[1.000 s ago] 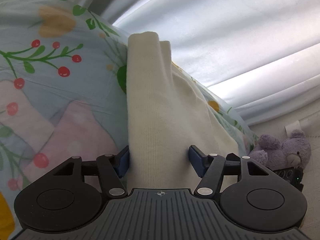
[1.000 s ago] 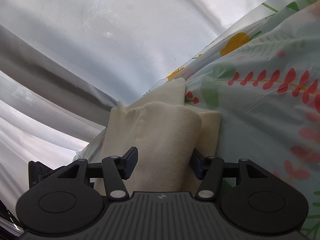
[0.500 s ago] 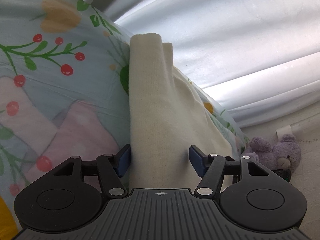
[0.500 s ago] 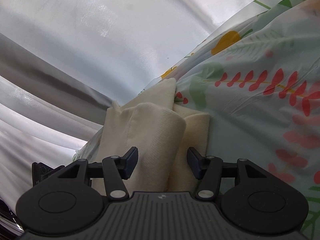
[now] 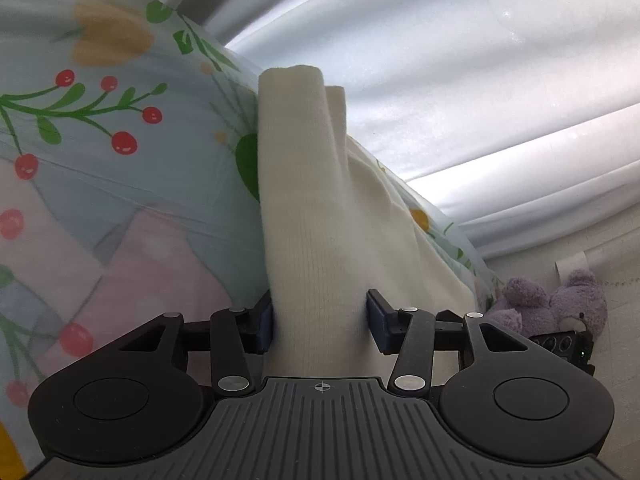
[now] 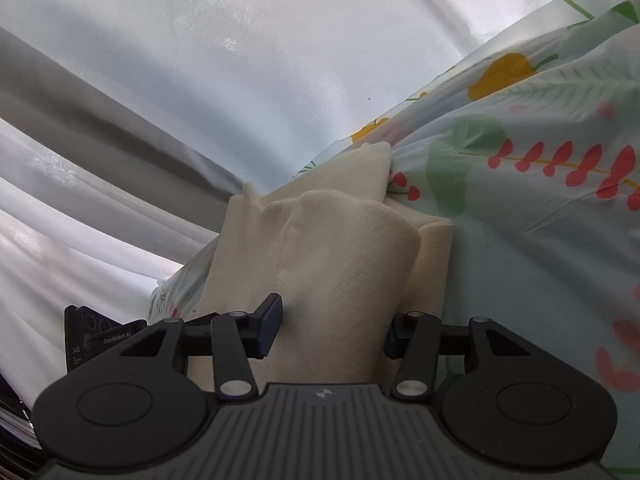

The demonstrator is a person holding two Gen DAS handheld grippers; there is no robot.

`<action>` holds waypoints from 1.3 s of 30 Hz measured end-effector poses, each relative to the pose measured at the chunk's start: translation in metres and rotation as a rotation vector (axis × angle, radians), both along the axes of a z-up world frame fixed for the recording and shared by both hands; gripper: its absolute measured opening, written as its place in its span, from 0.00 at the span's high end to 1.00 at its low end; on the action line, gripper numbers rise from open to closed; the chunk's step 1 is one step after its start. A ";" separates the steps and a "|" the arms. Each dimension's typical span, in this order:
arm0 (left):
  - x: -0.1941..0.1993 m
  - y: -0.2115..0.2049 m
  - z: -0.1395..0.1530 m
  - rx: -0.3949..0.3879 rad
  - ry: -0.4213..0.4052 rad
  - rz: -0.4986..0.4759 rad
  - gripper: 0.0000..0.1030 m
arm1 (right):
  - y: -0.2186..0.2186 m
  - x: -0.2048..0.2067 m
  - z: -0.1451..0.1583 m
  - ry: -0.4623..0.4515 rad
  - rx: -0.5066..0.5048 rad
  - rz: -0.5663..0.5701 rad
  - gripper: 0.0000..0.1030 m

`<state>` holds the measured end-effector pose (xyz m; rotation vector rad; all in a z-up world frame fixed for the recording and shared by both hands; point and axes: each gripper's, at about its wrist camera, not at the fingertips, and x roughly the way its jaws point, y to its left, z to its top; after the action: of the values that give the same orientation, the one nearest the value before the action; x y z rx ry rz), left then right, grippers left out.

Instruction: Fold small clothes

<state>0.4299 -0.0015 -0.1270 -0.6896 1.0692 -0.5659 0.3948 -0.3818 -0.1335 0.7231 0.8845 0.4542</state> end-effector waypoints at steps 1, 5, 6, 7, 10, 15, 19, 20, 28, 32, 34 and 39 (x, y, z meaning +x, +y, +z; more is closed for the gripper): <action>0.000 -0.001 0.000 -0.004 0.003 0.006 0.48 | 0.003 0.001 0.001 -0.004 -0.009 0.002 0.55; -0.002 -0.004 0.004 0.020 0.001 0.017 0.52 | 0.012 -0.002 0.008 -0.027 -0.049 0.003 0.70; -0.004 -0.005 0.006 0.026 -0.013 0.012 0.58 | 0.015 -0.004 0.011 -0.035 -0.062 0.004 0.71; -0.007 -0.005 0.009 0.023 -0.024 0.008 0.63 | 0.017 -0.006 0.015 -0.044 -0.064 0.006 0.71; -0.015 -0.001 0.023 -0.004 -0.040 0.012 0.64 | 0.025 -0.012 0.030 -0.076 -0.049 0.026 0.73; -0.047 0.015 0.060 0.035 -0.129 0.008 0.64 | 0.059 -0.020 0.055 -0.112 -0.044 0.109 0.73; -0.075 0.043 0.079 0.139 -0.169 0.070 0.62 | 0.092 -0.027 0.062 -0.136 -0.024 0.182 0.73; -0.081 0.051 0.080 0.186 -0.174 0.099 0.61 | 0.100 -0.028 0.061 -0.148 -0.009 0.197 0.73; -0.165 0.102 0.066 0.270 -0.166 0.205 0.54 | 0.104 -0.076 0.062 -0.184 -0.050 0.051 0.55; -0.209 0.106 0.058 0.256 -0.171 0.169 0.47 | 0.101 -0.118 0.041 -0.084 -0.005 0.034 0.53; -0.216 0.100 0.052 0.283 -0.172 0.133 0.47 | 0.104 -0.135 0.025 -0.018 0.024 0.031 0.52; -0.221 0.077 0.038 0.368 -0.154 0.059 0.44 | 0.121 -0.143 0.013 0.010 0.096 0.033 0.52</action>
<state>0.2087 0.0755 -0.0893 -0.3477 0.9714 -0.3518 0.2515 -0.2610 -0.1205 0.8003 0.8895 0.5258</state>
